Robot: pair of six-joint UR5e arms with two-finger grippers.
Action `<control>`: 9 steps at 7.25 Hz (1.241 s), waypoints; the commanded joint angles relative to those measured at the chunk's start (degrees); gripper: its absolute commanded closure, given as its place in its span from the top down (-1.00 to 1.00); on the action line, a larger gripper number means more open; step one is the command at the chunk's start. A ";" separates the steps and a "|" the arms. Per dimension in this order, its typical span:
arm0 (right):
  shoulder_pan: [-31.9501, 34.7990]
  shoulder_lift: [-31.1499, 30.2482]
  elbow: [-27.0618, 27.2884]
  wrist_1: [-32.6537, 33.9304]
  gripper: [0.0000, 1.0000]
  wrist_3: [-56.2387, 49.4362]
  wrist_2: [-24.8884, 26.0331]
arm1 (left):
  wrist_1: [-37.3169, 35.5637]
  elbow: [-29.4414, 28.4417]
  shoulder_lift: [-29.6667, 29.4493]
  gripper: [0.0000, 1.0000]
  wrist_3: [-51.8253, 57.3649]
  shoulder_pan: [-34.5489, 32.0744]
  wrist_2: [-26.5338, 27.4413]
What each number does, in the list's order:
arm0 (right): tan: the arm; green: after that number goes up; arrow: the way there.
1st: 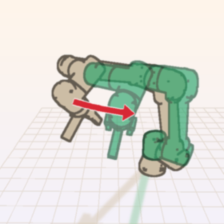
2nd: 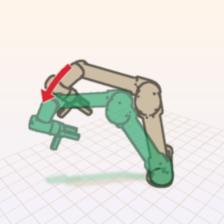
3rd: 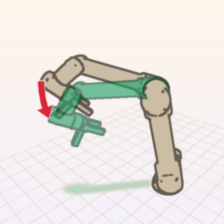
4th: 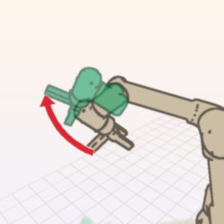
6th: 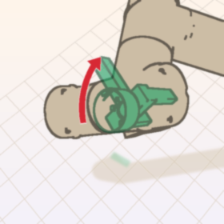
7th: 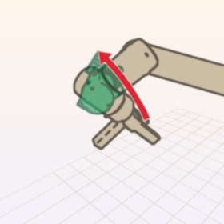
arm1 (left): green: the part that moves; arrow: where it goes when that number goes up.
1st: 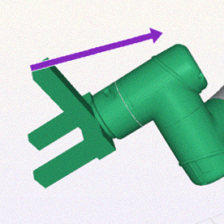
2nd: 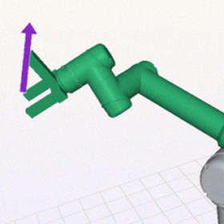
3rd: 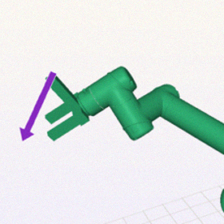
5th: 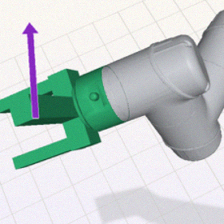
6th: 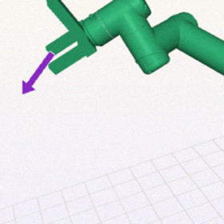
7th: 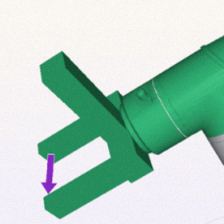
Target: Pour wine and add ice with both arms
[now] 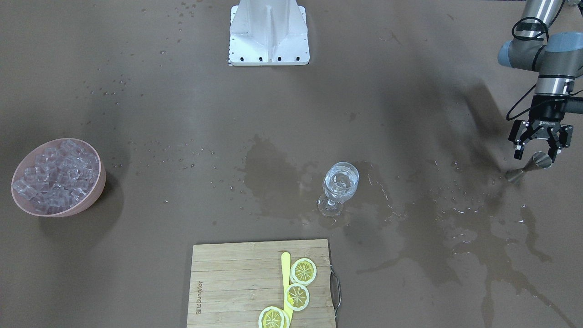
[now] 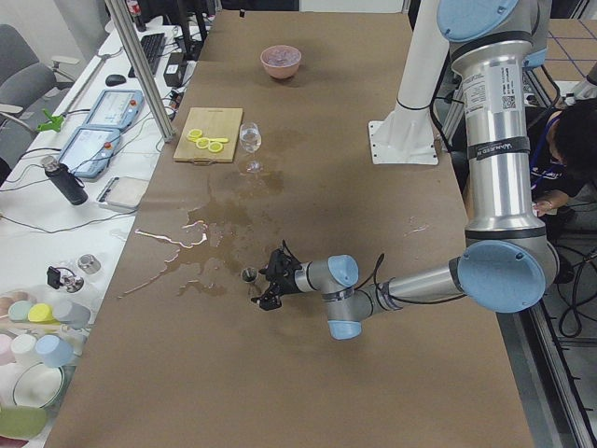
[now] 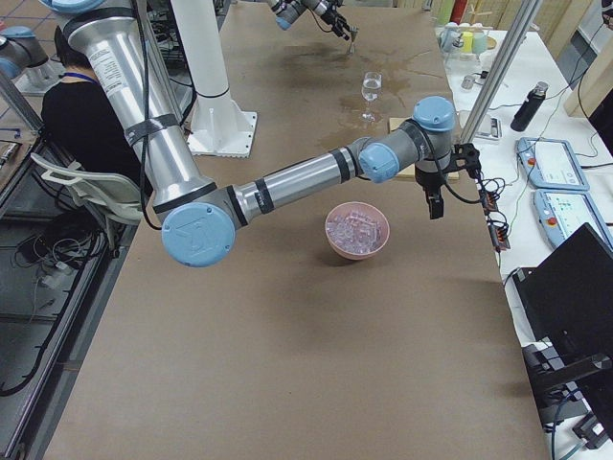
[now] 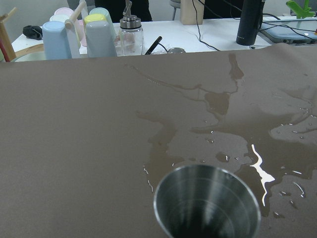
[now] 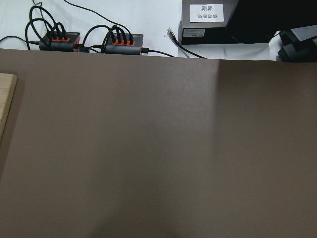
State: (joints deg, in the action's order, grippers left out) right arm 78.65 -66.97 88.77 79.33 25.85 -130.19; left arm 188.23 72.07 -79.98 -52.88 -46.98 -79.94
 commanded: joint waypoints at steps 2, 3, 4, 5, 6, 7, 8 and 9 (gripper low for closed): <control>3.69 -6.21 0.26 -0.93 1.00 -2.13 -2.08 | -1.01 7.52 6.29 0.93 0.06 -0.21 -3.35; 5.09 -8.94 1.05 -2.15 1.00 -1.86 -2.08 | -1.63 9.56 8.24 0.93 0.06 -1.52 -9.30; 6.15 -9.75 0.88 -2.17 1.00 -2.38 -1.65 | -3.46 9.67 7.83 0.93 0.06 -6.32 -15.71; 7.47 -10.54 0.88 -2.17 1.00 -4.65 -1.56 | -8.44 10.02 7.30 0.92 0.84 -11.85 -22.65; 8.44 -11.59 0.36 -2.17 1.00 -9.46 -1.99 | -12.84 10.11 5.38 0.92 2.15 -15.39 -26.28; 10.01 -12.21 0.09 -1.91 1.00 -12.20 -2.17 | -18.46 10.20 2.14 0.92 3.82 -19.86 -32.15; 10.73 -13.61 0.00 -2.16 1.00 -13.36 -2.26 | -23.73 10.28 -0.85 0.92 6.10 -24.95 -37.52; 11.25 -14.32 -0.52 -2.17 1.00 -15.64 -2.26 | -26.40 10.37 -1.40 0.92 8.99 -27.26 -39.74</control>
State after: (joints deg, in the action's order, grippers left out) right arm 89.04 -80.18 88.72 77.23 12.84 -132.39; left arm 166.36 82.33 -79.59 -47.02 -70.18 -115.40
